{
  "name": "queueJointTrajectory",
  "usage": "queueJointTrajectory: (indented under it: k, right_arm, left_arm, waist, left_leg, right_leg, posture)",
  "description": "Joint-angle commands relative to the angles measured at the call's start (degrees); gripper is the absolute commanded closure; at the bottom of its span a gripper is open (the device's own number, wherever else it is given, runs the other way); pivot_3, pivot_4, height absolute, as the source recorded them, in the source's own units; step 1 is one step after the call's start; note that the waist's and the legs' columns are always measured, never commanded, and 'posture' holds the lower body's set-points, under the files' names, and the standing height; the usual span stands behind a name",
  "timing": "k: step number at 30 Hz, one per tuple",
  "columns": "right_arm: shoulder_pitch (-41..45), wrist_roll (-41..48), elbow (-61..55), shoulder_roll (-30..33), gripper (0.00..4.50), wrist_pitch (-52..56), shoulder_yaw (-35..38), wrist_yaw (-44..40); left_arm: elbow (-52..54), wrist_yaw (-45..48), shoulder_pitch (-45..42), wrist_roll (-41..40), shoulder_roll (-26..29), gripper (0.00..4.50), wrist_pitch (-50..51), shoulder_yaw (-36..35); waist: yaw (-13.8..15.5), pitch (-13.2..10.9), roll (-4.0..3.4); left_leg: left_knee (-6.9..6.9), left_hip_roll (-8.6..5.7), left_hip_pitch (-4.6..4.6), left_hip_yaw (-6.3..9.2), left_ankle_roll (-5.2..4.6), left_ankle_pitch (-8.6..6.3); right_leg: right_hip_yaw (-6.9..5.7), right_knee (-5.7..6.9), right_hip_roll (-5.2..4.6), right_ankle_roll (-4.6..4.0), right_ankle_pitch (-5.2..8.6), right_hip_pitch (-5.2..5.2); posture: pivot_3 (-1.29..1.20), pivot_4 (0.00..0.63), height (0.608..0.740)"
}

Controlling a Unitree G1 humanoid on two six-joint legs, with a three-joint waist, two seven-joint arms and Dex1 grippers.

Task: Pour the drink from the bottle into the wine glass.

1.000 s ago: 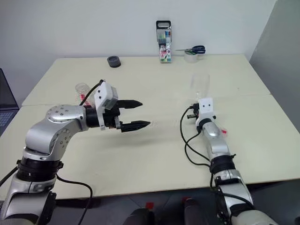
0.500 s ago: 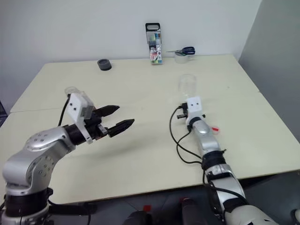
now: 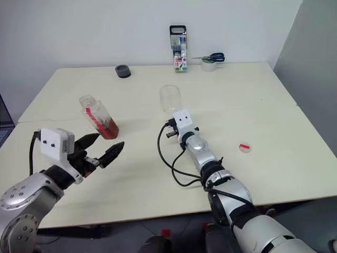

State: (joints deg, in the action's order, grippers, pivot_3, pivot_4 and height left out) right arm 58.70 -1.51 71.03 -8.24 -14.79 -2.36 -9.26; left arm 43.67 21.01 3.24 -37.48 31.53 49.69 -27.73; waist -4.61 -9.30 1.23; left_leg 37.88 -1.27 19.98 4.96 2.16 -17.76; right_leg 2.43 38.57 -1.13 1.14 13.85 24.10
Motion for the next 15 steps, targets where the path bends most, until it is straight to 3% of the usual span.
queueJointTrajectory:
  k: [1, 10, 11, 15]
  right_arm:
    - [2.0, -0.4, 0.6, -4.3, 4.27, -2.6, 0.0, -0.8]
    - [-1.3, -2.2, 0.8, -3.9, 4.27, -5.5, -1.1, -3.0]
    - [-1.5, -2.2, 0.8, -3.9, 3.62, -5.6, -1.1, -3.0]
    - [-2.4, -2.3, 0.5, -3.6, 2.5, -5.9, -1.3, -3.3]
  left_arm:
    - [2.6, -1.0, 0.3, -1.4, 0.8, 0.0, -0.5, -2.4]
    - [1.7, -1.8, -0.7, -4.0, 3.3, 0.0, -0.1, -2.0]
    - [1.4, -1.8, -0.8, -4.2, 3.6, 0.0, -0.2, -1.9]
    - [0.1, -1.4, -1.6, -4.4, 4.5, 0.0, -0.5, -1.5]
  waist:
    - [0.0, 0.0, -0.01]
    - [-0.1, 0.0, -0.03]
    - [-0.1, 0.0, -0.03]
    - [-0.1, 0.0, -0.04]
  left_leg:
    - [-0.01, 0.02, 0.0, 0.01, 0.0, 0.0]
    - [-0.01, 0.02, 0.0, 0.01, 0.02, -0.01]
    - [-0.01, 0.01, 0.0, 0.01, 0.02, -0.01]
    - [-0.01, 0.01, 0.0, 0.01, 0.02, -0.01]
  right_leg:
    - [0.0, 0.0, 0.0, 0.0, 0.0, 0.0]
    - [-0.02, 0.0, 0.0, -0.01, 0.0, 0.01]
    - [-0.02, -0.01, 0.0, -0.01, 0.0, 0.01]
    - [-0.03, -0.02, 0.0, -0.01, 0.01, 0.0]
  posture:
    - [0.0, 0.15, 0.74]
    - [0.0, 0.15, 0.74]
    - [0.0, 0.15, 0.74]
    - [0.0, 0.15, 0.74]
